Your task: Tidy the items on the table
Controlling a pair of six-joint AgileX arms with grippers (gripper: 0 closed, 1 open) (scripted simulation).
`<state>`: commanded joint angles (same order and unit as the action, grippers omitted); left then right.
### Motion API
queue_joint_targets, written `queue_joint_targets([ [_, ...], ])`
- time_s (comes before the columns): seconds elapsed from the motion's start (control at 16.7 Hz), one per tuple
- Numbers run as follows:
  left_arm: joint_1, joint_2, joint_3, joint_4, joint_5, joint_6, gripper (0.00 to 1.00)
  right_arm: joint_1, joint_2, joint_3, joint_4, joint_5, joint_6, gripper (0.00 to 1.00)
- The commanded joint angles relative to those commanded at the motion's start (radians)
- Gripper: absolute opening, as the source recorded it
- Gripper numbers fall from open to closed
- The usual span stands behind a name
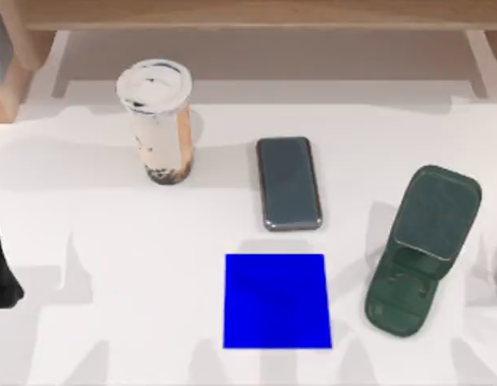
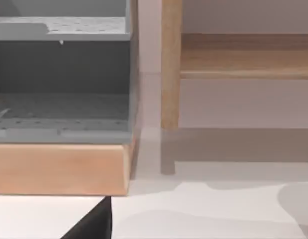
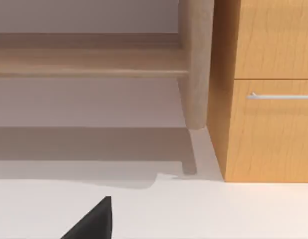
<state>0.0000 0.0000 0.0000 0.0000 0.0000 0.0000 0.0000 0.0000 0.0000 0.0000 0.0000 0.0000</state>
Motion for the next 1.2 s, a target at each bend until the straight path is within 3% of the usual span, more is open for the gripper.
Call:
queue_joint_targets([
  [0.24,0.0,0.0,0.0,0.0,0.0,0.0,1.0,0.0,0.031,0.025,-0.022,0.0,0.004,1.0],
  [0.48,0.0,0.0,0.0,0.0,0.0,0.0,1.0,-0.001,0.215,0.168,-0.146,0.001,0.026,1.0],
  [1.2,0.0,0.0,0.0,0.0,0.0,0.0,1.0,-0.004,1.246,0.876,-0.766,0.003,0.136,1.0],
])
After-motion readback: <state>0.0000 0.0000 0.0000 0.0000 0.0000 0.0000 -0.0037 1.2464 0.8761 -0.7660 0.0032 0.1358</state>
